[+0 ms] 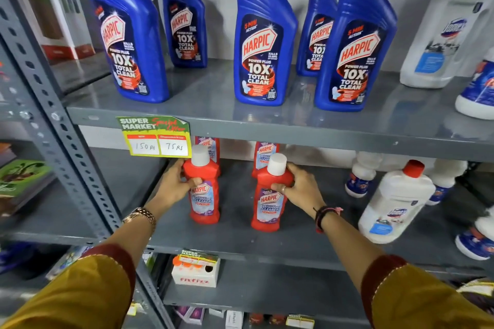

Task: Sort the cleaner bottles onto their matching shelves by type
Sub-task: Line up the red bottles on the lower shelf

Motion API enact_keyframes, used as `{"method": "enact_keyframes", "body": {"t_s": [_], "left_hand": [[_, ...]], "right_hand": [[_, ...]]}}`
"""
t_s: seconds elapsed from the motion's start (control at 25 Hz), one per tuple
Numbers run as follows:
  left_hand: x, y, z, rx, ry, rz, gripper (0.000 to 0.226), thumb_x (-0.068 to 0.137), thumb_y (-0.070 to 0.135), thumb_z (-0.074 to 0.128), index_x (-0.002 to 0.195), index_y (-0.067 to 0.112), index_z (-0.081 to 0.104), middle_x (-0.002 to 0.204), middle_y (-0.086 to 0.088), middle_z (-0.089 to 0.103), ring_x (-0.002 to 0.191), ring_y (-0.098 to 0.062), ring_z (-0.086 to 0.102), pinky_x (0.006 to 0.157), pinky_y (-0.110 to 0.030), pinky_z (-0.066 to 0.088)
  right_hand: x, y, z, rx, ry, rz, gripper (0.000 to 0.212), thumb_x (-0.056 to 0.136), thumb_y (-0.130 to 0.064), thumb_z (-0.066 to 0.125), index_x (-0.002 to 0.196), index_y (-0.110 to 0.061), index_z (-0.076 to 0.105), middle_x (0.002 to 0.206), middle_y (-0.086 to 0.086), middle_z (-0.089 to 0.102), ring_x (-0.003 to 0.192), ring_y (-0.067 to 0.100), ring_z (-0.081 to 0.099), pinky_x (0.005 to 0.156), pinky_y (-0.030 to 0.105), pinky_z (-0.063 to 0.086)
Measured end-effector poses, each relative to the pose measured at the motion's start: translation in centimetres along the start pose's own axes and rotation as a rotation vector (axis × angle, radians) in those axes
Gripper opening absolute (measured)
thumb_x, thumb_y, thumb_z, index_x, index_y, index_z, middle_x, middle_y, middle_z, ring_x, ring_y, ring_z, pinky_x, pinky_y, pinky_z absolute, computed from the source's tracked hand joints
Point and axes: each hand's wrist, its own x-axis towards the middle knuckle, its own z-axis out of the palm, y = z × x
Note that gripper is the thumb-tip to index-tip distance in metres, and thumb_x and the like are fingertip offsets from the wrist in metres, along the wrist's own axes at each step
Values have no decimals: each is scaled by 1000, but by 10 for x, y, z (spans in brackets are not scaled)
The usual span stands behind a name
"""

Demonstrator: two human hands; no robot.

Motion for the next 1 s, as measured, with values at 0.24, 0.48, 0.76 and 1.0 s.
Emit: {"method": "enact_keyframes", "body": {"t_s": [0.24,0.48,0.76,1.0], "left_hand": [[1,-2,0,14,7,22,63,73,4,71,129,5,41,129,-19,56,118,-34,53,98,-43,45],[-1,-1,0,36,-3,29,64,75,5,70,131,6,38,130,-20,55,119,-34,52,96,-41,44],[-5,-2,2,4,6,49,68,75,7,70,133,8,36,127,-15,55,113,-24,53,96,-42,45],[-30,-35,7,-86,136,-49,67,76,6,69,134,8,36,126,-5,51,113,-19,50,89,-33,43]], "right_hand": [[3,-5,7,18,-17,-1,65,75,-21,73,132,-14,44,127,11,60,110,26,61,89,39,52],[1,-4,8,12,-28,-13,63,79,-17,69,135,-13,40,132,13,56,115,28,58,91,40,51],[0,0,13,-96,-11,-27,63,80,-24,68,135,-14,38,134,12,55,118,29,56,94,46,51],[-9,16,3,21,-38,-8,74,77,-26,71,139,-16,32,142,8,46,128,26,46,103,47,44]]}}
